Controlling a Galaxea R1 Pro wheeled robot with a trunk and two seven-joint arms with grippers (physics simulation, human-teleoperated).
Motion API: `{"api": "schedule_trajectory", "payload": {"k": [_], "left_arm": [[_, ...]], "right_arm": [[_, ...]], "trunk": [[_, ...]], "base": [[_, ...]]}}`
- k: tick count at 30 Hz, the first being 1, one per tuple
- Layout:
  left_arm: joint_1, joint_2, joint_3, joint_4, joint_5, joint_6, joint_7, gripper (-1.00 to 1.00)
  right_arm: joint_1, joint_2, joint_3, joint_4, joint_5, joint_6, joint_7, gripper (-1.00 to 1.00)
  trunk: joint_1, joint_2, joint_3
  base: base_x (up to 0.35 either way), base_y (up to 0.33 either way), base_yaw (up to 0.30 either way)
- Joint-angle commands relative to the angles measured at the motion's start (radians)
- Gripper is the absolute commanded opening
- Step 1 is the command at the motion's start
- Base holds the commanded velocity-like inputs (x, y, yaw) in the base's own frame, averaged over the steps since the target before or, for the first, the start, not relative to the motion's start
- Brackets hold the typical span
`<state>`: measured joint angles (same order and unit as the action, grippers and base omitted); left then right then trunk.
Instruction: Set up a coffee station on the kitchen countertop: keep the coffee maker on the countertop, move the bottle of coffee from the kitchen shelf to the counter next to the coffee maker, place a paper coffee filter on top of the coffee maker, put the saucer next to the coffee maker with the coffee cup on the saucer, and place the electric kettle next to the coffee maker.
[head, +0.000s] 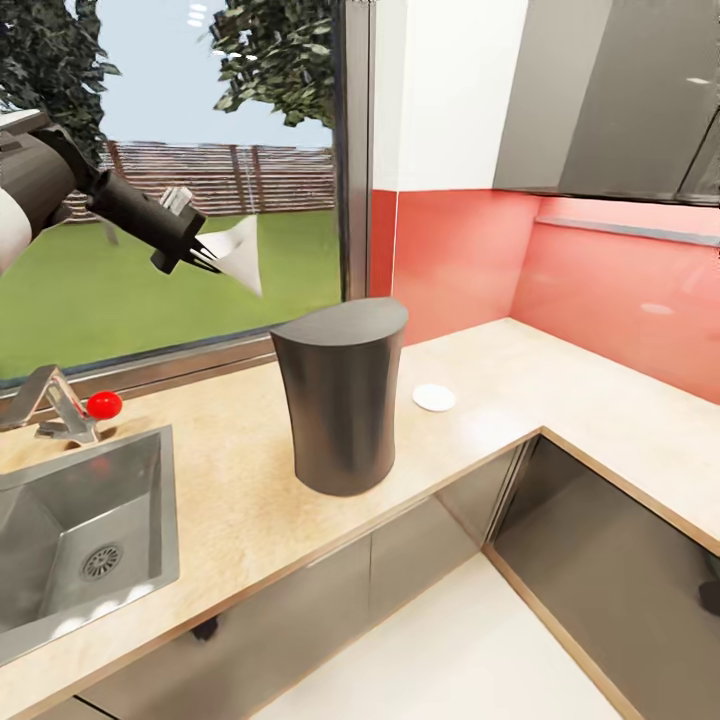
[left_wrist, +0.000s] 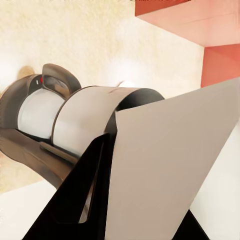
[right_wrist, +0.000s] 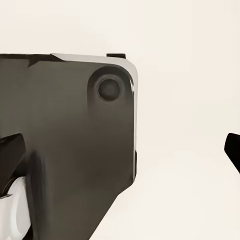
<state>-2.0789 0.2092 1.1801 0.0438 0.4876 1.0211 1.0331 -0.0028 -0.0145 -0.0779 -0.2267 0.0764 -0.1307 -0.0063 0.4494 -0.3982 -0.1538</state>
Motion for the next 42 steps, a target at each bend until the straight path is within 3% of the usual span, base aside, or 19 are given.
{"api": "schedule_trajectory", "payload": {"k": [1,16,21,35,42], "left_arm": [[-0.001,0.001,-0.002,0.001,0.008,0.002,0.008,-1.0],[0.002,-0.004,-0.003,0.003,0.008,0.002,0.009,-1.0],[0.002,-0.017,-0.003,0.003,0.008,0.002,0.009,-1.0],[0.005,-0.036,-0.005,0.004,0.008,0.002,0.01,-1.0],[0.034,-0.035,-0.006,0.004,0.006,0.002,0.01,-1.0]], "right_arm": [[0.0,0.001,-0.008,0.0,0.008,-0.003,0.0,1.0],[0.0,0.001,-0.008,0.0,0.008,-0.003,0.0,1.0],[0.0,0.001,-0.008,0.0,0.007,-0.002,0.0,1.0],[0.0,0.001,-0.008,0.0,0.005,-0.001,0.0,1.0],[0.0,0.001,-0.008,0.0,0.005,-0.001,0.0,1.0]], "trunk": [[0.001,-0.002,0.0],[0.001,-0.002,0.023],[0.001,-0.002,0.031],[0.001,-0.002,0.048],[0.001,-0.002,0.056]], "base": [[0.0,0.0,0.0],[0.0,0.0,0.0],[0.0,0.0,-0.034],[0.0,0.0,-0.207],[0.0,0.0,-0.234]]}}
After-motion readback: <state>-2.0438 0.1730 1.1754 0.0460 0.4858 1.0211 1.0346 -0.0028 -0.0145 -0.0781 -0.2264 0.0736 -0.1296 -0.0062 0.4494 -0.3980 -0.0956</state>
